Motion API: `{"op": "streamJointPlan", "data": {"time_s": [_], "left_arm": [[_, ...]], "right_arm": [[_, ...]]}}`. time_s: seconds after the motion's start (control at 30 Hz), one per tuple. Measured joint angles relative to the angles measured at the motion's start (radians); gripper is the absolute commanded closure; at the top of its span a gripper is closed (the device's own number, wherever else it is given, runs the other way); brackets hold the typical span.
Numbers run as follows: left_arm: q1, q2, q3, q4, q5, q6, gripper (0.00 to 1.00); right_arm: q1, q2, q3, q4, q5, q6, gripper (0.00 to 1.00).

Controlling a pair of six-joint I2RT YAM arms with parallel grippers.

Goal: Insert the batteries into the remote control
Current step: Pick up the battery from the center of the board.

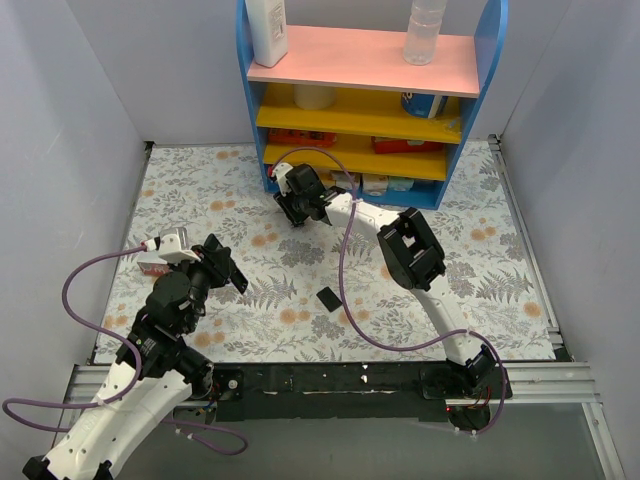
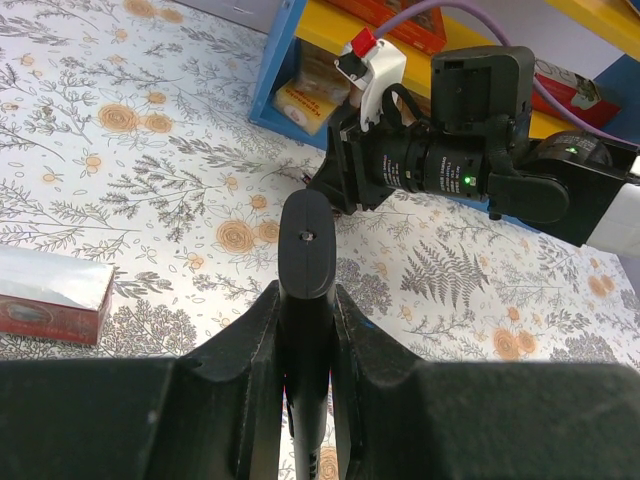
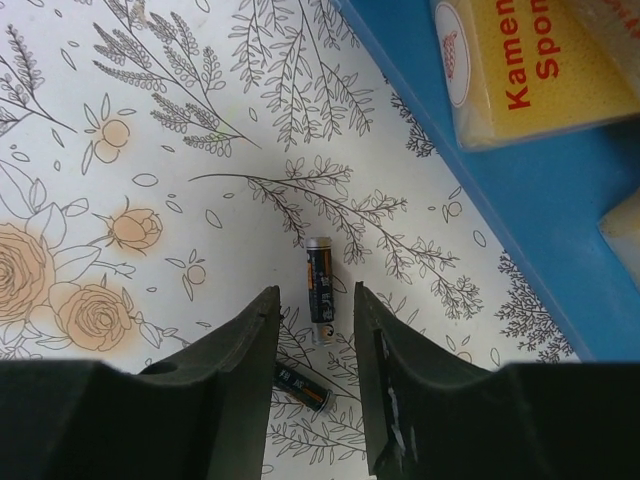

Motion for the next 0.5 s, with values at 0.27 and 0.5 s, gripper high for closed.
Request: {"op": "streamJointPlan", "data": {"time_s": [0.27,0.5], "left_arm": [[0.011,0.003,-0.001,0.000,0.019,0.000,1.00],[0.019,0.009,-0.002,0.000,0.031,0.000,1.00]], "right_arm": [[-0.006,0.017,0.000,0.003,-0.006,0.004,0.71],[-0.006,0.017,-0.003,0.010,-0.007,0.003,0.93]]}}
